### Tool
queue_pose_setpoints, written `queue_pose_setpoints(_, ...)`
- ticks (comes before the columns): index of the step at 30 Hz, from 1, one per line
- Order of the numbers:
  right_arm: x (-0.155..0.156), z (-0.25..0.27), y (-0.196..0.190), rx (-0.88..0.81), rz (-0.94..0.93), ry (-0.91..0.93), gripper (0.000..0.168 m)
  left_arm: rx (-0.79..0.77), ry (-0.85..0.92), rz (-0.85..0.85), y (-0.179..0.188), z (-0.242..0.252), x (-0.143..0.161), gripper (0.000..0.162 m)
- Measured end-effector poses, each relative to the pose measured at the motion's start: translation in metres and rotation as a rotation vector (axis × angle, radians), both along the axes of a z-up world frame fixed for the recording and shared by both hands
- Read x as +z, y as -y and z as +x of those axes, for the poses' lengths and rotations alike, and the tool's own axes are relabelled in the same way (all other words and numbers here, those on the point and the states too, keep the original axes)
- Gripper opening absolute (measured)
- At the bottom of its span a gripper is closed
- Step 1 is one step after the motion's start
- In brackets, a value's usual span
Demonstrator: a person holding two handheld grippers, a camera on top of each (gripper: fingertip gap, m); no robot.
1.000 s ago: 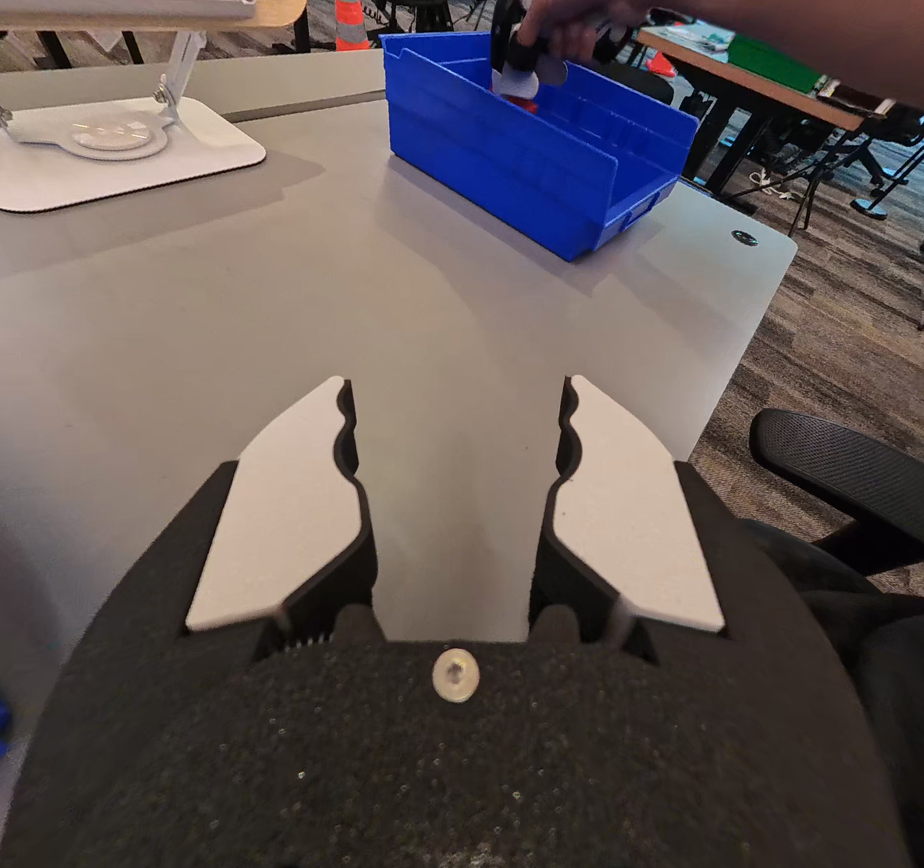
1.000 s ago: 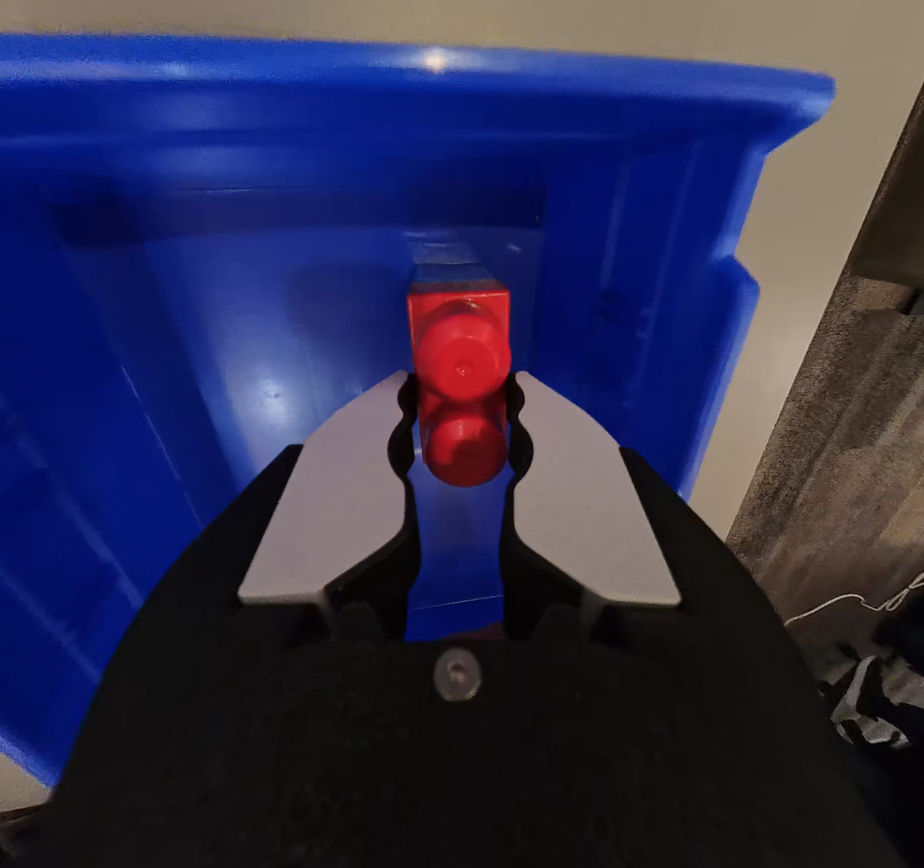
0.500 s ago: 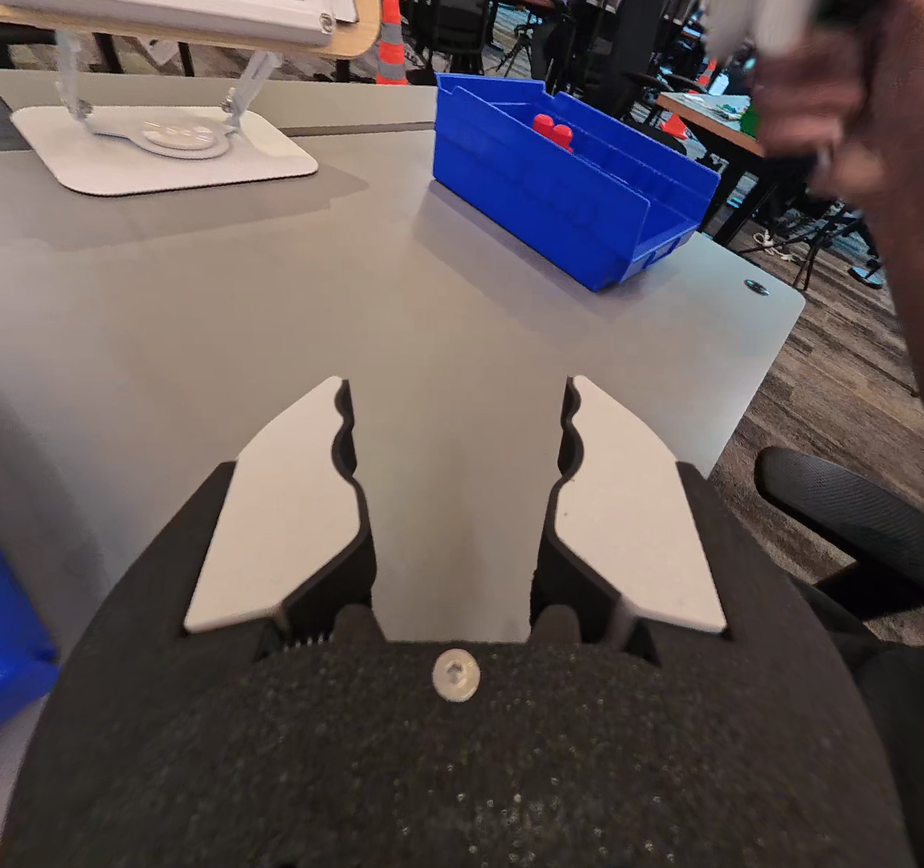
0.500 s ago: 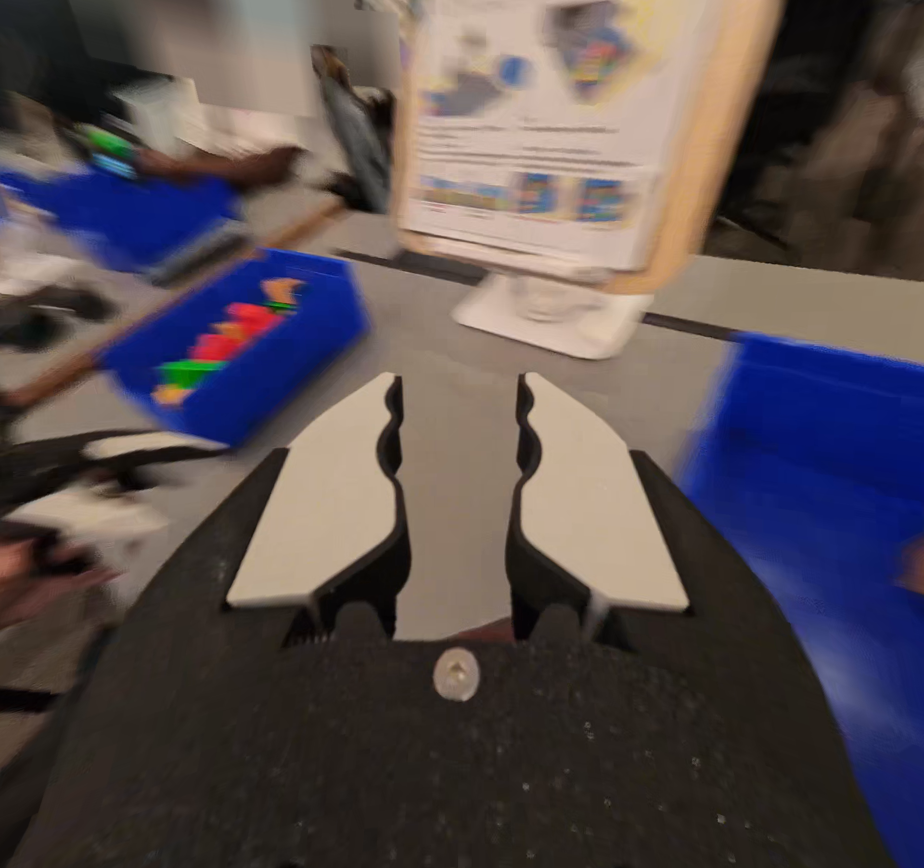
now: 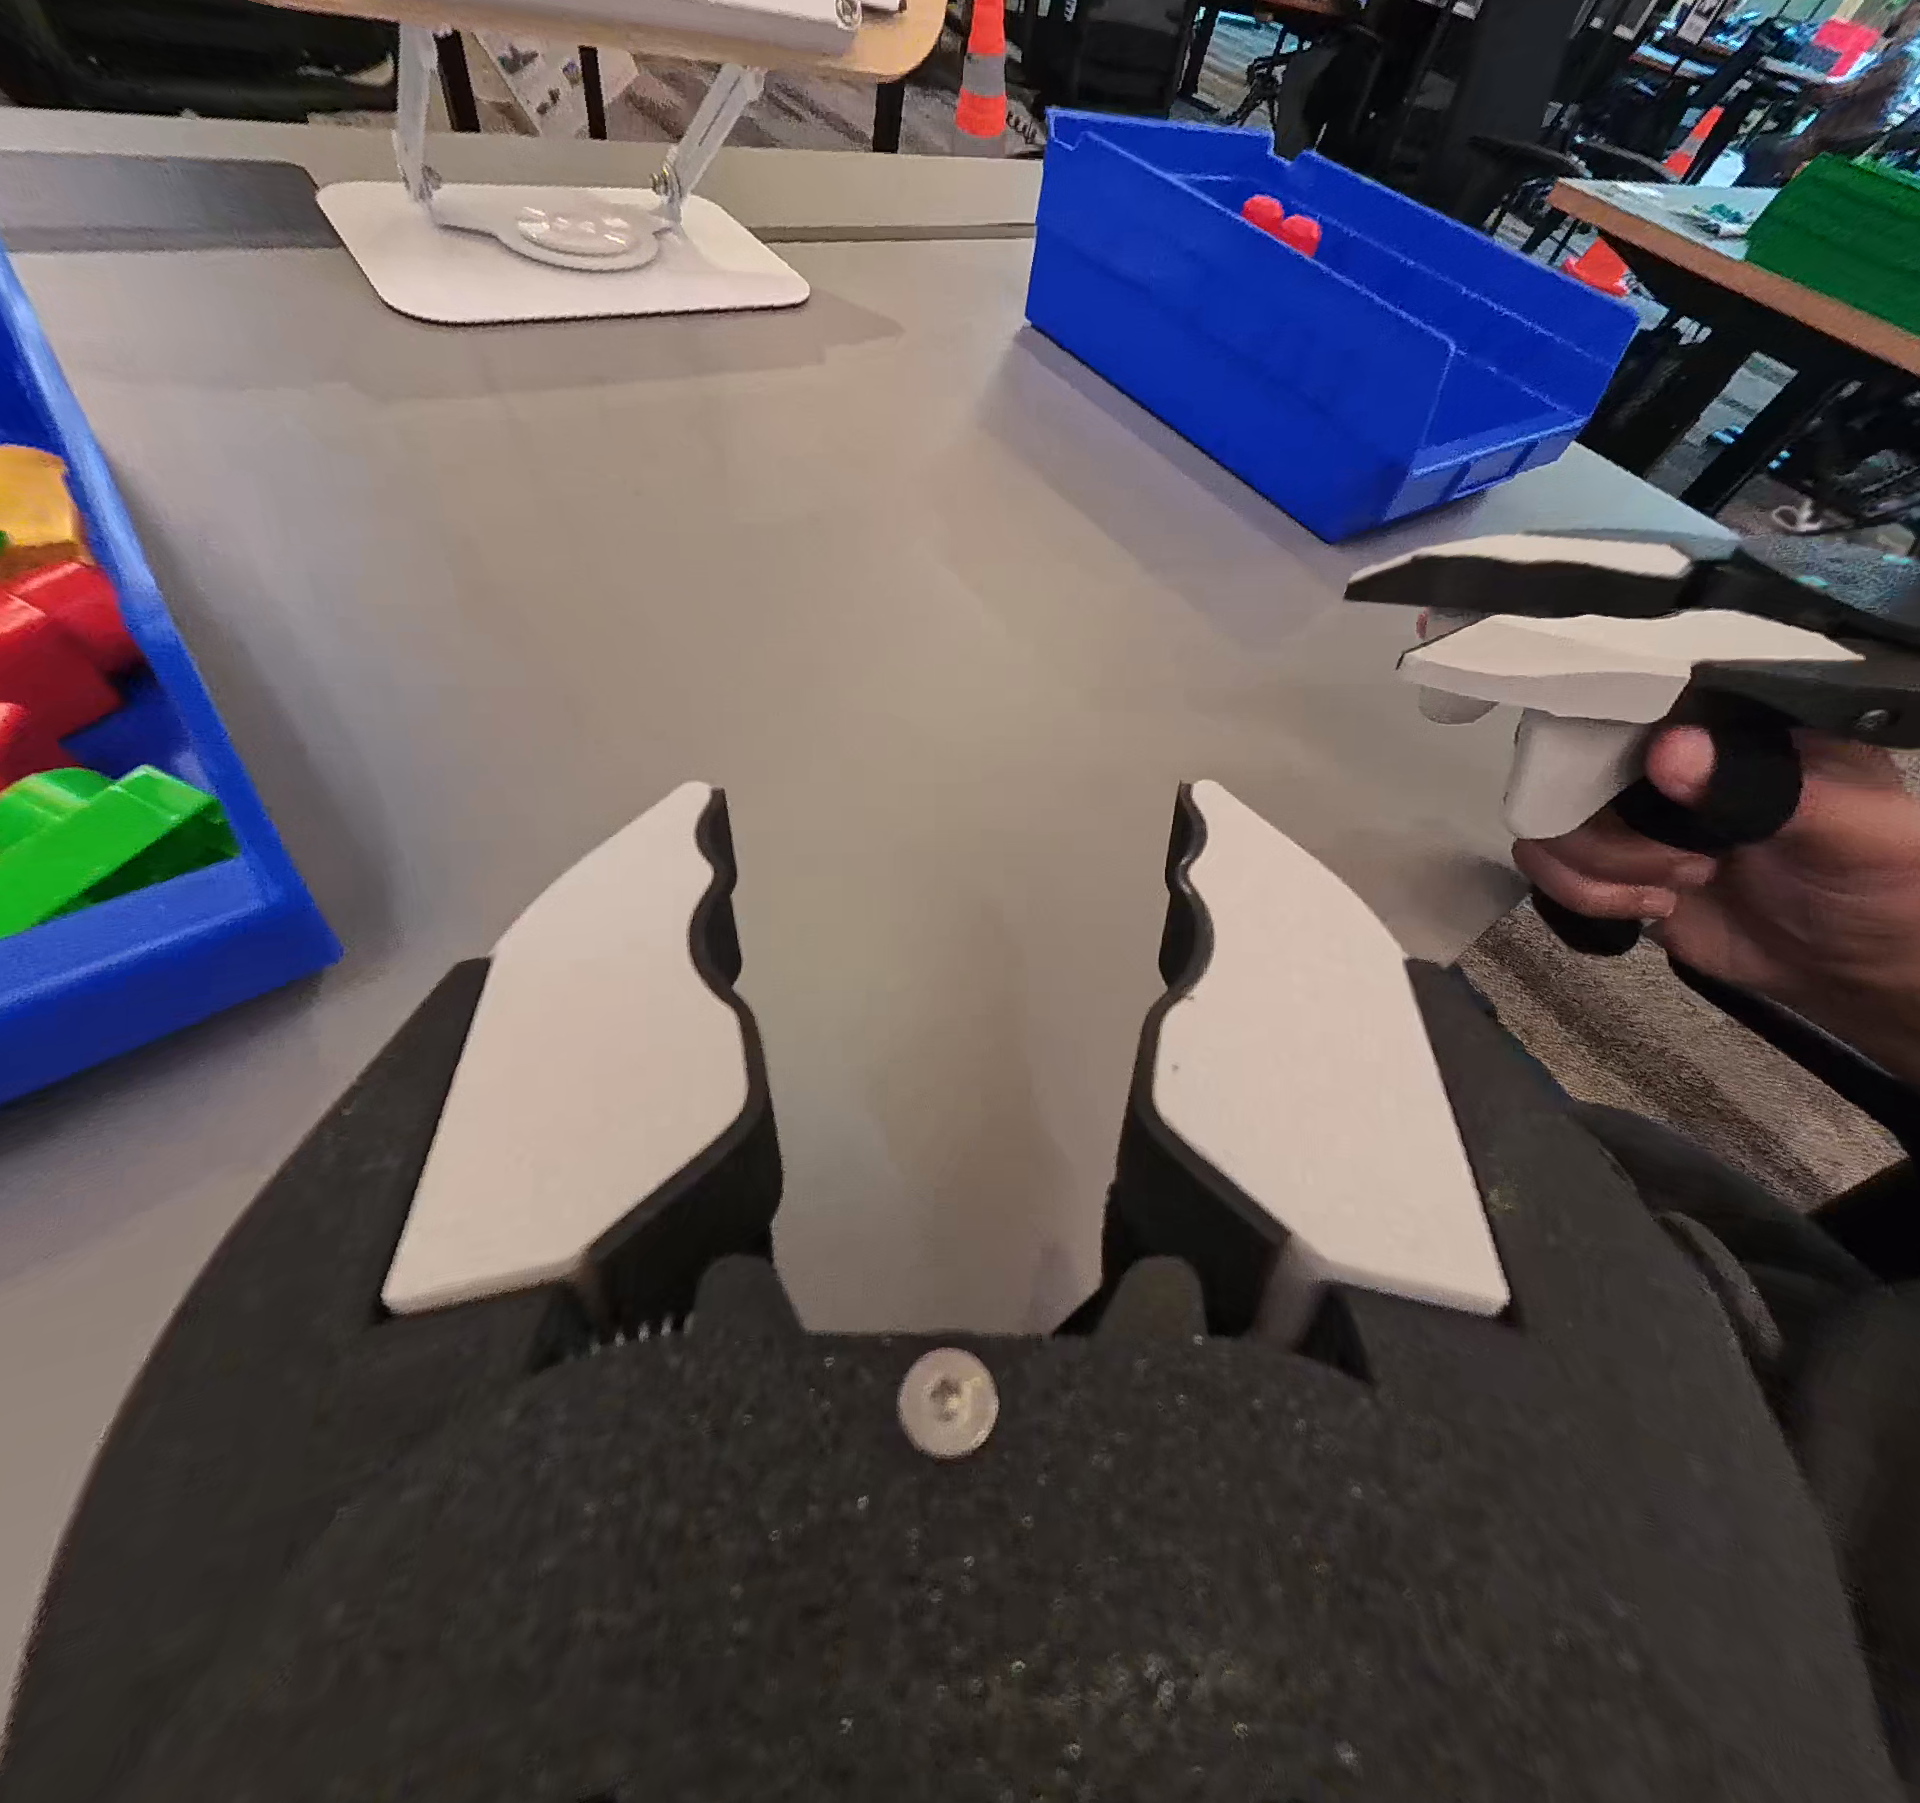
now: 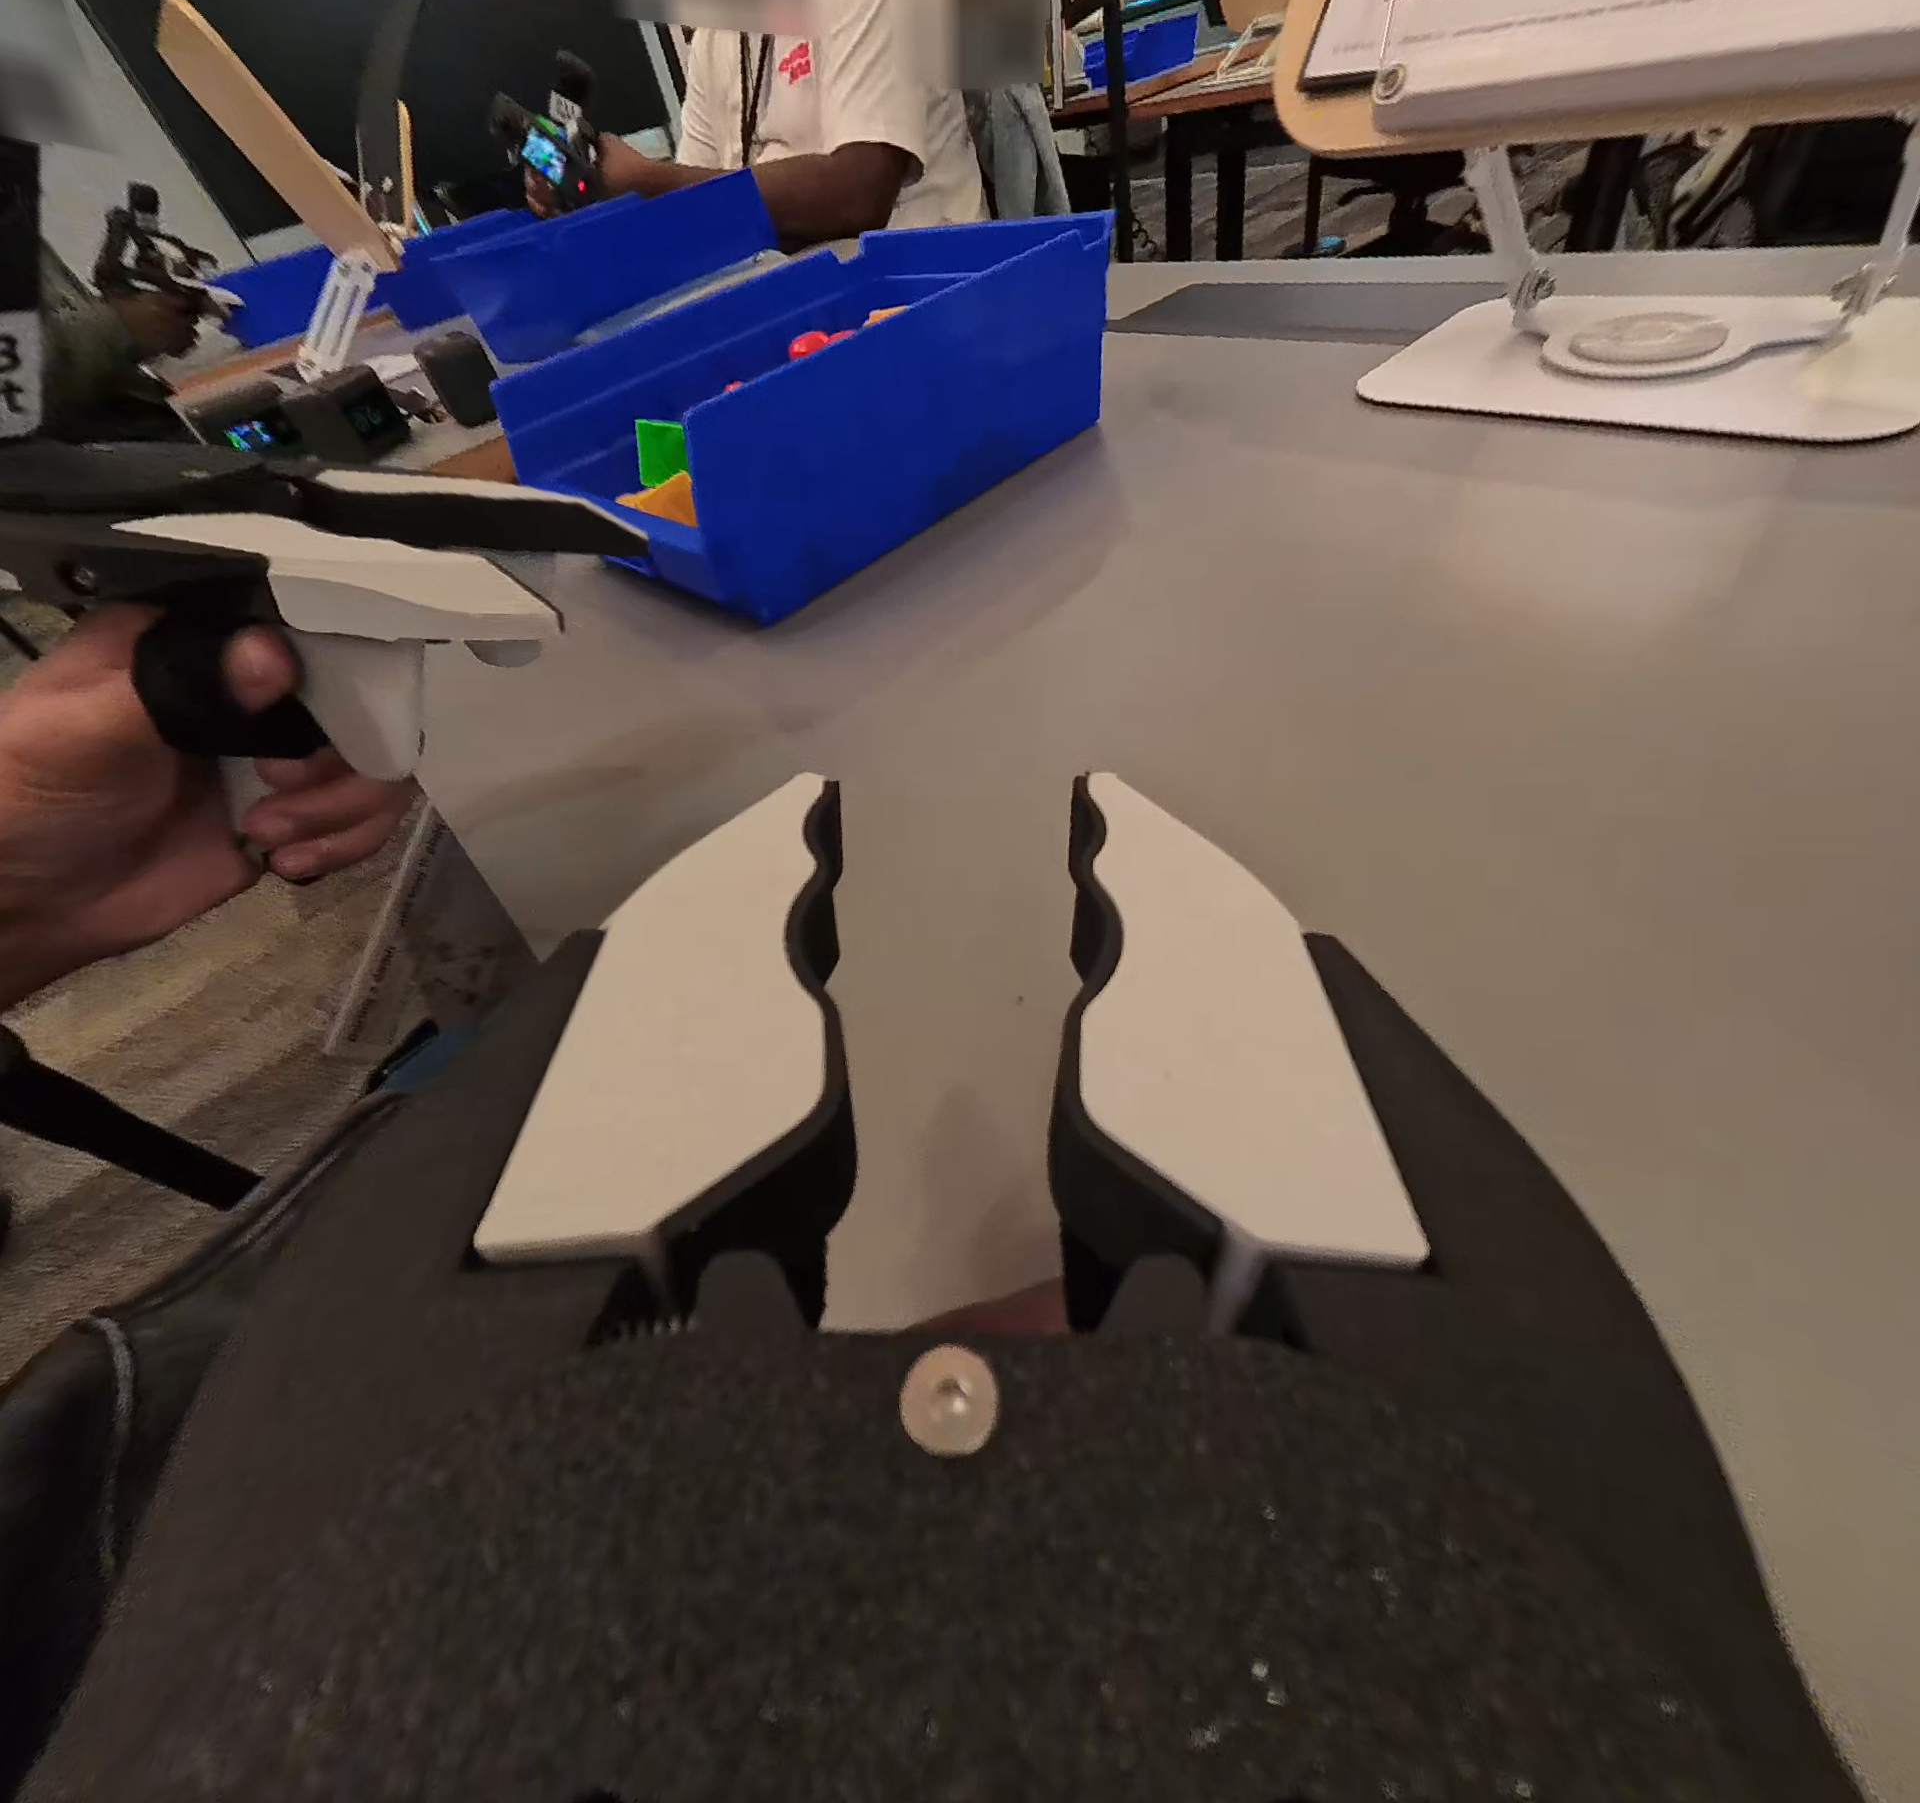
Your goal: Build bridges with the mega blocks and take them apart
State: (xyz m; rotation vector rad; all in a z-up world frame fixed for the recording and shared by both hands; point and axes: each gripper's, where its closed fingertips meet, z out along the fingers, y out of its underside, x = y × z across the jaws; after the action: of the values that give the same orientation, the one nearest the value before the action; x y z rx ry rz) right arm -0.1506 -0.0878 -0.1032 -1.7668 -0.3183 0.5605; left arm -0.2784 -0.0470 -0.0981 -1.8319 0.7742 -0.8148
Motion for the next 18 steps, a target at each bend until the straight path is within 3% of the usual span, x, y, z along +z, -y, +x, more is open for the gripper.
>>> queue_pose_setpoints(4,-0.010,0.009,-0.005,-0.010,-0.026,0.023,0.041,0.010,0.010,-0.011,-0.004,-0.004,0.000,0.079)
queue_pose_setpoints(10,0.000,0.012,-0.004,-0.007,0.001,0.002,0.040,0.051,-0.016,-0.026,-0.015,-0.015,-0.003,0.079)
queue_pose_setpoints(14,0.004,0.013,-0.002,-0.006,-0.002,-0.015,0.040,0.294,-0.143,0.017,-0.065,-0.073,0.016,0.081)
queue_pose_setpoints(18,0.003,0.014,-0.002,0.000,-0.005,-0.010,0.040,0.569,-0.350,-0.033,-0.130,-0.144,0.019,0.093)
